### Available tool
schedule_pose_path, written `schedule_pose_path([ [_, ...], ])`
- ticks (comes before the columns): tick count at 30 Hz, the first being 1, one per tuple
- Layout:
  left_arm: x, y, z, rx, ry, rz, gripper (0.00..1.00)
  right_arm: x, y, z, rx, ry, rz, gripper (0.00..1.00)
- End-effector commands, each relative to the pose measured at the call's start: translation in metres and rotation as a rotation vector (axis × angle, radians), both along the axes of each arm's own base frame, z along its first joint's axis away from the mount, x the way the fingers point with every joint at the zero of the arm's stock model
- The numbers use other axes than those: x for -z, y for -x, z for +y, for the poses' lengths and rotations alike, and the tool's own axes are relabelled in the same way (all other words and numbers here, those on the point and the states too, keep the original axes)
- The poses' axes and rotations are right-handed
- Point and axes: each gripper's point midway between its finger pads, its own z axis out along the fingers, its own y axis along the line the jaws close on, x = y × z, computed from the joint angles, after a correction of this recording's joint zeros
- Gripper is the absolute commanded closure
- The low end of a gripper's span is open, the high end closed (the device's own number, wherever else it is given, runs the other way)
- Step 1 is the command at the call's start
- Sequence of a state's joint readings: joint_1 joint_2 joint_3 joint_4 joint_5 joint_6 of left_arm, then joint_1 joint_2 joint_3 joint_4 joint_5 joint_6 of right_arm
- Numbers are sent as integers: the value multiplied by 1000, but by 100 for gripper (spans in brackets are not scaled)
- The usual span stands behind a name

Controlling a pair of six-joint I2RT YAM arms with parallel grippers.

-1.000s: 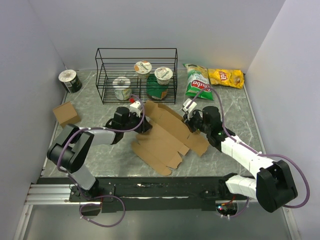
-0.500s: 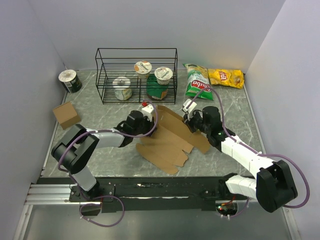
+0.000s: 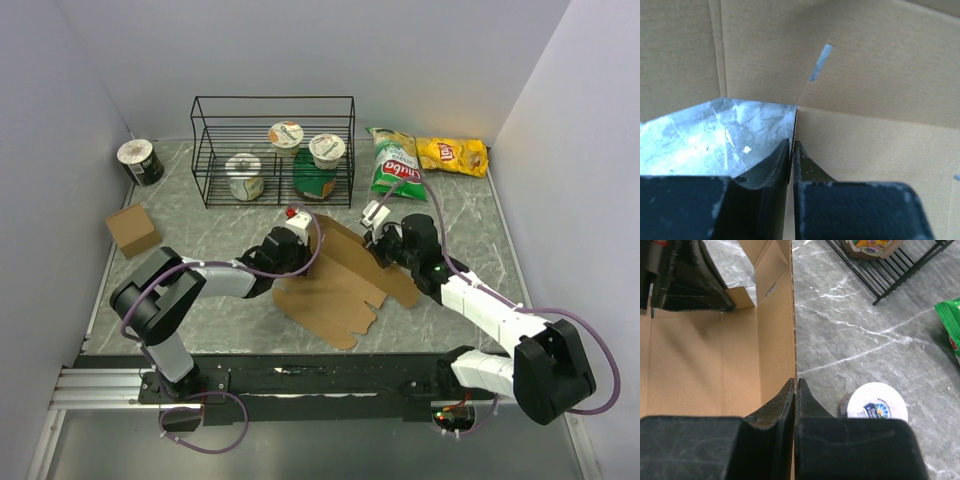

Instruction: Fold the paper box

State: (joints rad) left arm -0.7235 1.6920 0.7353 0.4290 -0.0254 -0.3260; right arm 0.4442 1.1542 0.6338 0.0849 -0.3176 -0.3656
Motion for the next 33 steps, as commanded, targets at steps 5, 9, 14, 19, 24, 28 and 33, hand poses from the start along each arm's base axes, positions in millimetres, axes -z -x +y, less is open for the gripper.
schedule_pose_path([
  [5, -9, -9, -7, -67, 109, 20, 87, -31, 13, 20, 1, -2, -153, 100],
  [9, -10, -9, -9, -64, 141, 30, 87, -22, 24, 27, 15, 40, -168, 100],
  [14, -7, -7, -2, -85, 174, 54, 84, -7, 31, 38, 61, 98, -150, 100],
  [19, -11, -5, 17, -112, 241, 74, 71, -1, 25, 43, 127, 141, -167, 100],
  [24, -24, -2, 35, -113, 295, 66, 58, 1, 21, 44, 163, 189, -205, 100],
  [28, -28, 4, 43, -113, 313, 71, 45, 0, 21, 47, 177, 213, -227, 100],
  [33, -37, 15, 51, -108, 327, 49, 35, -5, 13, 45, 209, 233, -249, 100],
])
